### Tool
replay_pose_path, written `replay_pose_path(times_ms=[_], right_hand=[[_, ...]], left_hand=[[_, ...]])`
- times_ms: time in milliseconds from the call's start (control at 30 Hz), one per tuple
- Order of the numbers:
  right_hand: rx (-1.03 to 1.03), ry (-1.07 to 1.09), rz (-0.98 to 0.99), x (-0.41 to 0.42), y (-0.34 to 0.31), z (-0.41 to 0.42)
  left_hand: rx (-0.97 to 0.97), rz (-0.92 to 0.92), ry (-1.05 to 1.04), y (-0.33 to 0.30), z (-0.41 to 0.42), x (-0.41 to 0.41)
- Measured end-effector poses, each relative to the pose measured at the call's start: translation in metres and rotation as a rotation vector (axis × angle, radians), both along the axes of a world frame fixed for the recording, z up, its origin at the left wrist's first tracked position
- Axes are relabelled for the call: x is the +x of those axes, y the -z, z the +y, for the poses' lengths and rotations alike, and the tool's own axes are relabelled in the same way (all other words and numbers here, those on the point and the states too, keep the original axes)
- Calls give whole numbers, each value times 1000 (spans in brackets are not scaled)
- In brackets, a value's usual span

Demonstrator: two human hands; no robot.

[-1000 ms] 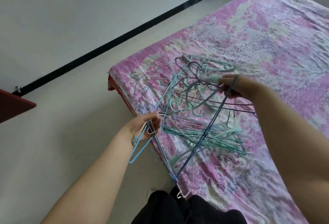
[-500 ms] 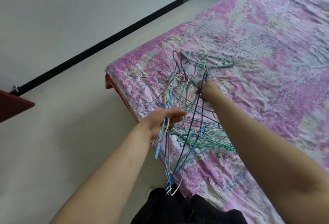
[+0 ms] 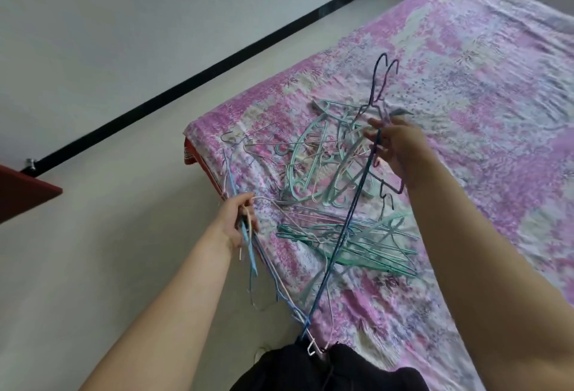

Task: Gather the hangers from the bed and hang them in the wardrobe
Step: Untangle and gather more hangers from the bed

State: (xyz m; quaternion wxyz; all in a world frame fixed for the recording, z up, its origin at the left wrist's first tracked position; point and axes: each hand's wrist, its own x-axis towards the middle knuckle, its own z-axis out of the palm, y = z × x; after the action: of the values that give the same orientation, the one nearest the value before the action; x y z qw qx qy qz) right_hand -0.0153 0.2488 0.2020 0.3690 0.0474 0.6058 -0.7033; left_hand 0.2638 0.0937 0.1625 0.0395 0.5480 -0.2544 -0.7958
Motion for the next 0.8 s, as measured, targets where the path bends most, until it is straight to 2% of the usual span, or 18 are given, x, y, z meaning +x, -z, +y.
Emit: replay_pose_path(times_ms=[67, 133, 233, 300, 400, 500, 667, 733, 800], right_hand=[[121, -47, 75, 11, -2, -5], [221, -115, 83, 29, 6, -9], [246, -85, -3, 50, 14, -9], [192, -71, -56, 60, 14, -10], [39, -96, -83, 76, 9, -11], [69, -244, 26, 108, -7, -19], [83, -349, 211, 141, -17, -26], [149, -423, 280, 140, -14, -21], [433, -601, 523, 141, -7, -13]], left_hand=[[16, 58, 44, -8, 7, -9], [-8, 106, 191, -23, 16, -20], [-39, 145, 441, -37, 31, -34], [6, 180, 489, -38, 38, -36], [42, 203, 427, -34, 46, -37], [-8, 255, 331, -34, 57, -42], [-43, 416, 163, -41, 67, -52], [-28, 371, 117, -37, 67, -51], [-58, 274, 181, -30, 68, -49]])
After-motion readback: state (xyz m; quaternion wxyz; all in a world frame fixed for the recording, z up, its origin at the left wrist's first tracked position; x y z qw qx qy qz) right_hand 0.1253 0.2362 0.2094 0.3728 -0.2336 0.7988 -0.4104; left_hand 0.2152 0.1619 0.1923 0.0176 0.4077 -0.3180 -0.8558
